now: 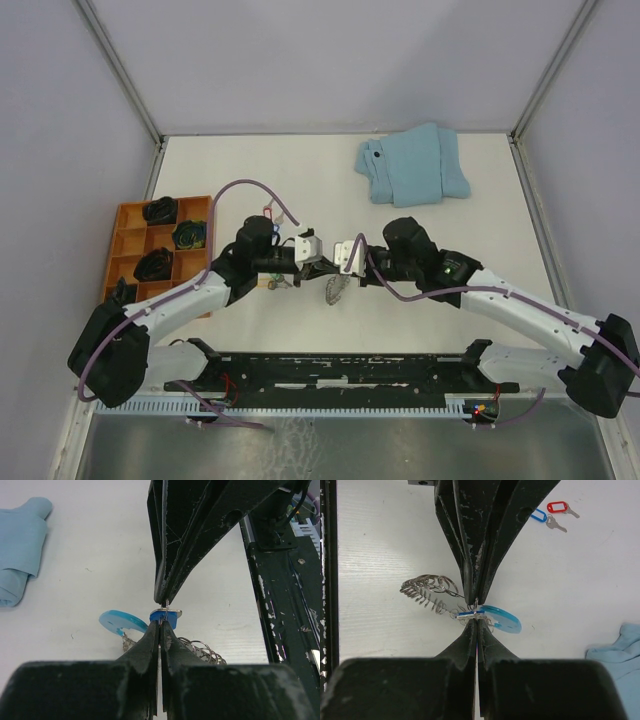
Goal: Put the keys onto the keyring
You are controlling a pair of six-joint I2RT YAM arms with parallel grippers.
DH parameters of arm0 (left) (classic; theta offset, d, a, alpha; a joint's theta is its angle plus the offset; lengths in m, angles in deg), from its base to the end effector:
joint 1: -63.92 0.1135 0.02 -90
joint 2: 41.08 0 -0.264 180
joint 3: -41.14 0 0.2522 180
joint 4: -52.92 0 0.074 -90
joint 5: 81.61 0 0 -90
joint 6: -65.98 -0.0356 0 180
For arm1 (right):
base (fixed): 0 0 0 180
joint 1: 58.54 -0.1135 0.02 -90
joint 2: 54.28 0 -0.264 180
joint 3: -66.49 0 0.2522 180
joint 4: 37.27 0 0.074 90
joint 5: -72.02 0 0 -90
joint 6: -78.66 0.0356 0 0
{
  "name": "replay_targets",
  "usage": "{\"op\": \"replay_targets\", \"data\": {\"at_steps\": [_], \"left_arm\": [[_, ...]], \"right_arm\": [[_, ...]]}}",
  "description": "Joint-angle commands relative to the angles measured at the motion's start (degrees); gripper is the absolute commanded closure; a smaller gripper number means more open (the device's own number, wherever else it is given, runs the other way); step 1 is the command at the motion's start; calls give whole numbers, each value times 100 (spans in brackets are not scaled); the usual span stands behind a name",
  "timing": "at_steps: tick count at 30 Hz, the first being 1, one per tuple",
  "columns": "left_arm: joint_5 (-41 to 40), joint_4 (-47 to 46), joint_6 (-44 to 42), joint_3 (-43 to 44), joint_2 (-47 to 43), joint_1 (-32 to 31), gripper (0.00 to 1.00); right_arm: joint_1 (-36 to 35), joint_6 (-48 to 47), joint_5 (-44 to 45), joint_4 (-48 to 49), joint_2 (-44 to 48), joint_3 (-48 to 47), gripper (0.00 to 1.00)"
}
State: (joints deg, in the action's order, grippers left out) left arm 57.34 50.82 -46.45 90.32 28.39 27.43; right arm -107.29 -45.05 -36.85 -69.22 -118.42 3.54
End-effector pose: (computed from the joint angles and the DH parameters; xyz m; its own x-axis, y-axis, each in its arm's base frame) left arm 0.1902 -0.1741 0.2429 0.1368 0.2105 -0.9680 0.9892 0.0234 0.1449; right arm 0.1543 0.1934 0.2870 0.1941 -0.5752 -0.7947 -0.9404 0.1215 -0.3176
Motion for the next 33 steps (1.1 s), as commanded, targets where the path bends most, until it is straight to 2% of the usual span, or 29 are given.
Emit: {"op": "replay_targets", "data": {"at_steps": [1,11,17,22,29,33], "left_arm": [[-212,-306,372,-130,-224,148,97],[-546,-676,1103,-112,-204,266,97],[-369,-1068,1590,-90,-49,267,97],[-285,-1029,1520,-107,-56,275,97],[-42,-870,1362,-52,-9,269,97],[54,-817,1328,-29,19,270,97]], "right_arm": [[51,72,185,81,-10,41,99],[50,148,-42,372,-228,108,99],[50,282,-105,818,-379,212,99],[50,384,-52,1286,-267,396,99],[50,398,-54,1415,-200,415,99],[50,377,-63,1426,-209,391,94]]}}
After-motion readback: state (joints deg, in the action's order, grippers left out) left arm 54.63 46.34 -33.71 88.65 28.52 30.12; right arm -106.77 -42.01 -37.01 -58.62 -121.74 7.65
